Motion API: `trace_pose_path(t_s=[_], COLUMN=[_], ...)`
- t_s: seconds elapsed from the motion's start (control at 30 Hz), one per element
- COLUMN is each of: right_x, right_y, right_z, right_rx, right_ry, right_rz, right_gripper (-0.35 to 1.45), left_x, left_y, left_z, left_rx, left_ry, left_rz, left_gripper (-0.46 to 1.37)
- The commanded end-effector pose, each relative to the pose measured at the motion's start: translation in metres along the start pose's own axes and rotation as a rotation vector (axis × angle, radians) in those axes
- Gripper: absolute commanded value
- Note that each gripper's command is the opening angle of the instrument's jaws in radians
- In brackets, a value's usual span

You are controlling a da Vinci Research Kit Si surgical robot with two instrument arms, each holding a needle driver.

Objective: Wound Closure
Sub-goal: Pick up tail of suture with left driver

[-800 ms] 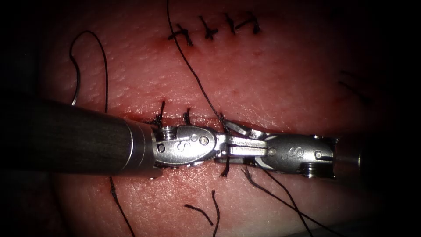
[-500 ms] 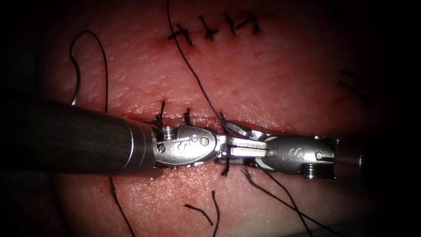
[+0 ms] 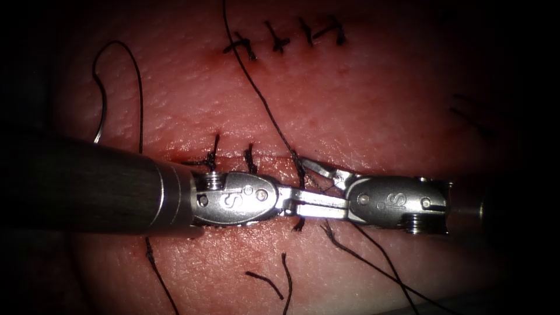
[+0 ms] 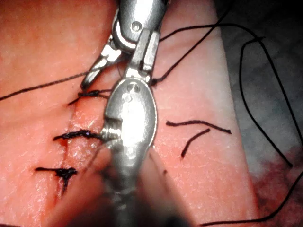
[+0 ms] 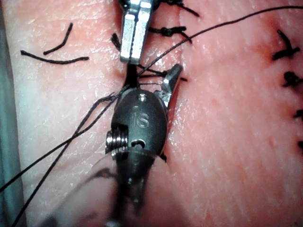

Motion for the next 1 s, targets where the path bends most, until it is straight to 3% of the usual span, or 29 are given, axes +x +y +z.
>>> trace_pose_path(t_s=[0.03,0.1,0.27,0.37,0.63,0.83,1.0], right_x=[0.0000,0.0000,-0.0001,-0.0001,-0.0001,-0.0002,-0.0002], right_y=[0.0000,0.0001,0.0002,0.0002,0.0002,0.0001,0.0001], right_z=[0.0000,0.0000,0.0000,-0.0001,-0.0001,-0.0001,-0.0001], right_rx=[0.006,0.007,0.007,0.008,0.008,0.008,0.008], right_ry=[0.000,0.000,0.001,0.001,0.001,0.002,0.002], right_rz=[0.000,0.000,-0.001,-0.001,-0.001,-0.002,-0.002], right_gripper=[1.10,1.10,1.10,1.10,1.11,1.11,1.11], left_x=[0.0001,0.0003,0.0008,0.0012,0.0020,0.0018,0.0008], left_y=[0.0002,0.0006,0.0013,0.0020,0.0030,0.0032,0.0029], left_z=[-0.0001,-0.0003,-0.0005,-0.0008,-0.0018,-0.0026,-0.0028], left_rx=[-0.010,-0.016,-0.018,-0.006,0.010,-0.001,-0.018], left_ry=[0.005,0.007,0.007,-0.031,-0.218,-0.241,-0.272], left_rz=[0.001,0.010,0.058,0.115,0.294,0.385,0.451], left_gripper=[0.13,0.49,0.68,0.85,0.78,0.72,0.79])
